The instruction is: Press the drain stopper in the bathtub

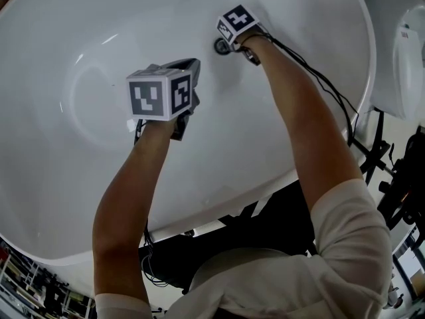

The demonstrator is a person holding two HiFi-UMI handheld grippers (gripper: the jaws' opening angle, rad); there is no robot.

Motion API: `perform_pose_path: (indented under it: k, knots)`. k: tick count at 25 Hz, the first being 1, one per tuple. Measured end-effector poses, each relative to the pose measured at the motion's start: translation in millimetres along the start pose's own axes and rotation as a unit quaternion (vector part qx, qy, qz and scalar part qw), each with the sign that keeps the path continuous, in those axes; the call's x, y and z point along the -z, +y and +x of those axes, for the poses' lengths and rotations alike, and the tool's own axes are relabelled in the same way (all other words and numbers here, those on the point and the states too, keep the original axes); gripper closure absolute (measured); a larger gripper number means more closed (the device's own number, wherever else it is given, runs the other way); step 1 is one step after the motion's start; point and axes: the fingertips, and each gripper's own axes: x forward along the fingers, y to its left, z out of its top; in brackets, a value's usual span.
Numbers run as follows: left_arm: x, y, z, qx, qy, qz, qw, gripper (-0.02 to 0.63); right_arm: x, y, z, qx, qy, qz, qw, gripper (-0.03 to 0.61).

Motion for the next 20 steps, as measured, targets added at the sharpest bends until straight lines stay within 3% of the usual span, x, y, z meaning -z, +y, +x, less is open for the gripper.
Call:
perform_pose_path:
  k: [20]
  knots:
    - [-26.3,-37.5,-66.3,-0.005,-0.058,0.006,0.9983,0.609,-23.3,27.5,-98.0,0.029,-0.044,-0.053,0.997,0.566]
